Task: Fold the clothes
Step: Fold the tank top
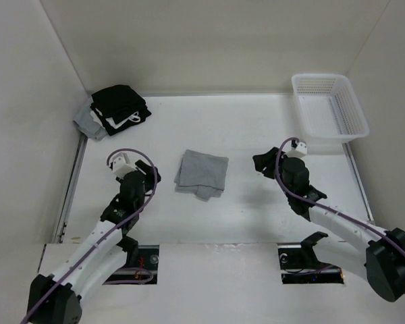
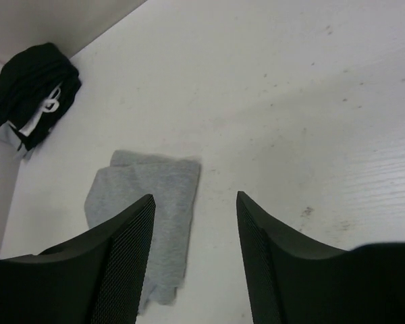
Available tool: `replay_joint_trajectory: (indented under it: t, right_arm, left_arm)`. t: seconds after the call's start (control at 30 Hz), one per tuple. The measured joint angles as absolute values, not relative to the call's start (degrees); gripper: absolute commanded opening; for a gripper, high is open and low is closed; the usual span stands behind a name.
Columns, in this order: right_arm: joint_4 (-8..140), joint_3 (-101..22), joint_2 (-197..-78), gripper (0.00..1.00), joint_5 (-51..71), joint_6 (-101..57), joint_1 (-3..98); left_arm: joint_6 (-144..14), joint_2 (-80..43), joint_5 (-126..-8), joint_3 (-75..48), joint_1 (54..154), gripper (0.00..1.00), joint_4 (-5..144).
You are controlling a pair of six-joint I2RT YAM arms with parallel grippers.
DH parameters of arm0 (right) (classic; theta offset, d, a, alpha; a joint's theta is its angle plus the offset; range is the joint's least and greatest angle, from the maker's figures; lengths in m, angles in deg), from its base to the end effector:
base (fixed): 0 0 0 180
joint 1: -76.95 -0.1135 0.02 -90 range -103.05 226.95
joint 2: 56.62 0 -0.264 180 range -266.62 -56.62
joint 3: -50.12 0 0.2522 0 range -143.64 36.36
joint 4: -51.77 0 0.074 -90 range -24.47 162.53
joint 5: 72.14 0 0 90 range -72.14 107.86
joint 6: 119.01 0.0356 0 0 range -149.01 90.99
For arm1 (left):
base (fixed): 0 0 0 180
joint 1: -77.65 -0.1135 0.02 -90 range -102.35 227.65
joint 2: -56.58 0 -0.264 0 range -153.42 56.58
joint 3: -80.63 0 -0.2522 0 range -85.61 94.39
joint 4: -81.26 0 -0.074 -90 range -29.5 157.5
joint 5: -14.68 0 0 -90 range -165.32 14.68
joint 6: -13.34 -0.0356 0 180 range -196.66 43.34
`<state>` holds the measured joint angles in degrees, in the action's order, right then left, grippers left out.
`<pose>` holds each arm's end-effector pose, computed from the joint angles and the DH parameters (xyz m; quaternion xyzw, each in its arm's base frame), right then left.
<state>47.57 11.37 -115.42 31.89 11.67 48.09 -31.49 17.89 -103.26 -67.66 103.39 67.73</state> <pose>0.2008 0.1008 0.2232 0.1548 0.7801 0.2612 0.5471 0.1541 -0.0558 0.2109 -0.2702 0.7627 -0.1592 0.5656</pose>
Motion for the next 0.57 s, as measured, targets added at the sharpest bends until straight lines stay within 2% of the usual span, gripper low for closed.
replay_joint_trajectory:
  t: [0.1,0.23,0.47,0.57]
  right_arm:
    - [46.5,13.5,-114.9,0.68,32.6,11.1,49.7]
    - [46.1,15.6,-115.4,0.71,32.9,11.0,50.2]
    - [45.1,15.6,-115.6,0.72,32.9,10.8,49.8]
    - [44.9,15.6,-115.7,0.73,33.0,10.6,49.6]
  left_arm:
    - [-31.6,15.9,-96.9,-67.7,95.3,0.58,62.7]
    - [-31.5,15.9,-91.6,-67.7,89.5,0.58,60.5]
    - [-31.4,13.3,-89.0,-67.7,88.2,0.57,60.8]
    - [-31.3,11.1,-88.6,-67.7,88.7,0.59,61.9]
